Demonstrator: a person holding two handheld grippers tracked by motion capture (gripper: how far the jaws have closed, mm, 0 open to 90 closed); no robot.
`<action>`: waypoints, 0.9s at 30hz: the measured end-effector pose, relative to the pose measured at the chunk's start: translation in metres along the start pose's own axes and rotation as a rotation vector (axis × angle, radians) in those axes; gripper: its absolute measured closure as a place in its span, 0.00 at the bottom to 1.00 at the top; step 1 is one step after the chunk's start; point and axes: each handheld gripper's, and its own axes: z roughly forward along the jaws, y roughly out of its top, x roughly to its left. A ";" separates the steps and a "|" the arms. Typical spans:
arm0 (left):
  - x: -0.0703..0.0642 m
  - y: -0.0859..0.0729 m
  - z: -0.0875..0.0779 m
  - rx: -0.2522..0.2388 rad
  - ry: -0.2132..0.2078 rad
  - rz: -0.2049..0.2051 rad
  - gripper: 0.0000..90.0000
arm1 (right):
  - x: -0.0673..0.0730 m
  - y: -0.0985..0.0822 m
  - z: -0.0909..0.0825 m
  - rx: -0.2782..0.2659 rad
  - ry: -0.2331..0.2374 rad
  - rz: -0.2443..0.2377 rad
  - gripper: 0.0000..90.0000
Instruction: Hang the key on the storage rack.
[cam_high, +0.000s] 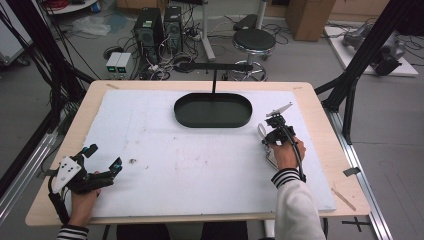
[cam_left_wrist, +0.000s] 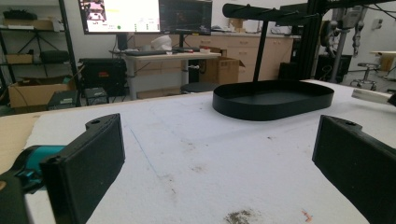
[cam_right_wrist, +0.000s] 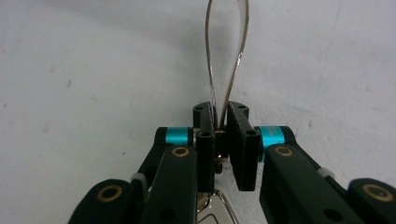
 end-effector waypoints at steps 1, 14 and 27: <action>0.000 0.000 0.000 0.001 0.000 0.000 0.03 | 0.000 0.000 -0.002 -0.017 0.002 -0.003 0.91; 0.000 0.000 0.000 0.001 -0.001 0.003 0.03 | 0.006 0.005 -0.031 -0.277 0.032 -0.081 0.91; 0.000 0.000 0.000 -0.001 -0.001 0.001 0.03 | 0.001 0.018 -0.053 -0.510 0.144 -0.094 0.91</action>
